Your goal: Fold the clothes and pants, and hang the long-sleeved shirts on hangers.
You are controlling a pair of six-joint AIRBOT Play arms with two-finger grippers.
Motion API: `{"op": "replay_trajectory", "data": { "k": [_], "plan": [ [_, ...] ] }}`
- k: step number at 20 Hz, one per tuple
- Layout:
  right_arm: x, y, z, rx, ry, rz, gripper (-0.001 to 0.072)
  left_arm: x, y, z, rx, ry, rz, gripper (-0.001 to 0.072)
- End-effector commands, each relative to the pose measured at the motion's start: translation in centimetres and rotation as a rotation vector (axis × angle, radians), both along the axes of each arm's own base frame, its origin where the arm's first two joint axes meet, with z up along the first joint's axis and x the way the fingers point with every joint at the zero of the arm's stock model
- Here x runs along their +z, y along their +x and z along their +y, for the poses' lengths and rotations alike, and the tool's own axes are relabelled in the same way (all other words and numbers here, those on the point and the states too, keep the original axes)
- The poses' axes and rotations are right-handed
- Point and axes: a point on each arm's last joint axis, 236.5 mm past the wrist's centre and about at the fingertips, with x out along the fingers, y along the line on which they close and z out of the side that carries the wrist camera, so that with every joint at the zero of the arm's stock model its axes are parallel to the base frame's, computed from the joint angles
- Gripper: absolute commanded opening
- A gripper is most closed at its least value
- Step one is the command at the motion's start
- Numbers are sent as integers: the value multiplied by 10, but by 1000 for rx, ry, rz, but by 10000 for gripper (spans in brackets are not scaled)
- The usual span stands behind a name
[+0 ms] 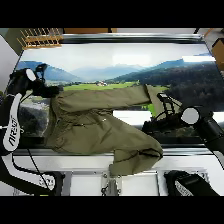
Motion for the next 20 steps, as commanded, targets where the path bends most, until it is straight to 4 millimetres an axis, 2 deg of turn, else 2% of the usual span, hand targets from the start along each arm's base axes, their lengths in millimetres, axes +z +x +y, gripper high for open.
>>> {"op": "replay_trajectory", "data": {
  "k": [1,6,8,12,14,17,20],
  "plan": [
    [0,0,0,-4,1,2,717,19,1,29,34,27,-56,18],
    [3,15,0,-30,10,-56,717,19,1,27,28,28,-54,18],
    [1,23,-10,-86,-14,-68,717,19,1,27,28,28,-55,18],
    [-12,32,-57,-104,-223,-99,698,19,1,27,28,28,-55,18],
    [-20,38,-72,-79,-312,-99,696,19,1,27,28,28,-55,18],
    [-34,52,-75,-3,-431,-87,695,19,1,27,28,28,-55,18],
    [-58,67,-77,27,-608,-72,695,19,1,27,28,28,-55,18]
  ]
}}
